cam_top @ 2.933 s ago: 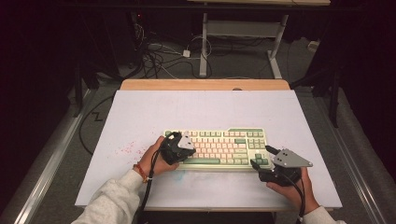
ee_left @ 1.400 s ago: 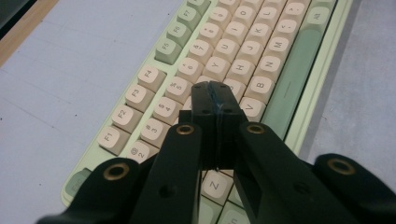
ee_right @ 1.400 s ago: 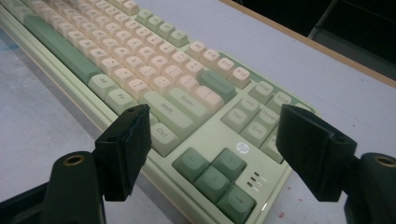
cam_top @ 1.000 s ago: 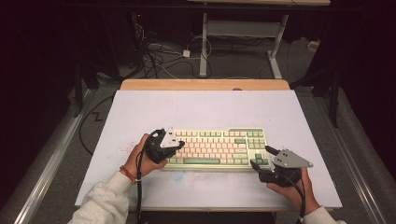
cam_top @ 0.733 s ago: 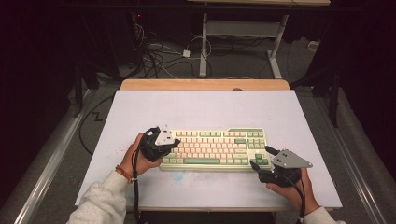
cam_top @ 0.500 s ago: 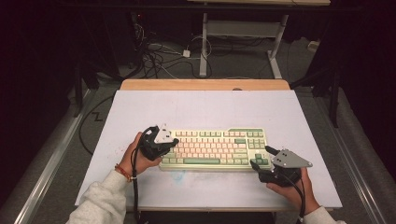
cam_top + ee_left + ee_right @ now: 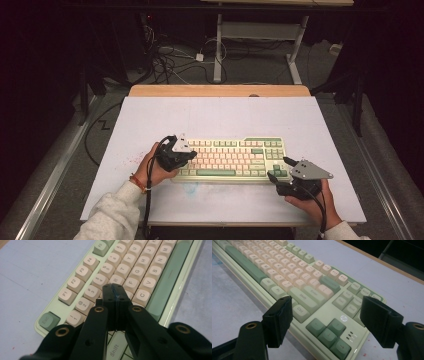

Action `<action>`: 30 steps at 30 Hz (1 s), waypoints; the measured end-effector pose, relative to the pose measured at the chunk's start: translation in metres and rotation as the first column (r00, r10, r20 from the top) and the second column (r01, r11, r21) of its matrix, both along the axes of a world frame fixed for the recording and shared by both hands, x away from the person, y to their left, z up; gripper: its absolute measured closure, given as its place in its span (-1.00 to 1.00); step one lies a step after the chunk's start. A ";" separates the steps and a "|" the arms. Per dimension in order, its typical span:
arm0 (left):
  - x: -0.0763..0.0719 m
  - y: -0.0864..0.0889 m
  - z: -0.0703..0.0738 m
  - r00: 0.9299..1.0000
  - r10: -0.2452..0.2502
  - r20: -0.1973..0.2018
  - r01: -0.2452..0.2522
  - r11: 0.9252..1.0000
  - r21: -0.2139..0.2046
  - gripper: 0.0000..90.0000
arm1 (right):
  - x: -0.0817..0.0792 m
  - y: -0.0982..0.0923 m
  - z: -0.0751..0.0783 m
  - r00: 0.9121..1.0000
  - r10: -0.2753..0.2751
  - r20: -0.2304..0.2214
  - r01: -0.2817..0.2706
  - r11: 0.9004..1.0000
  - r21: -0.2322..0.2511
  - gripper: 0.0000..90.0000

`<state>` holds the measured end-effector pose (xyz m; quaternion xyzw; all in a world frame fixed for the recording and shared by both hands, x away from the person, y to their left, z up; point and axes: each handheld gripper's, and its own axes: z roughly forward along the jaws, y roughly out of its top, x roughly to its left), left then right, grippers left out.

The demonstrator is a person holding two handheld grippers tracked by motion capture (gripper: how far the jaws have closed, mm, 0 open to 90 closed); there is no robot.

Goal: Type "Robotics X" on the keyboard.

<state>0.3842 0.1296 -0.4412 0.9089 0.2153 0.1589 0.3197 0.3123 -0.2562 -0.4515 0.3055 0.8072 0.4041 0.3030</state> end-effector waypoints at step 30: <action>0.001 -0.008 -0.009 1.000 -0.011 -0.008 0.011 0.999 0.038 0.96 | 0.000 0.001 -0.001 1.000 0.004 -0.007 -0.004 1.000 -0.004 -0.40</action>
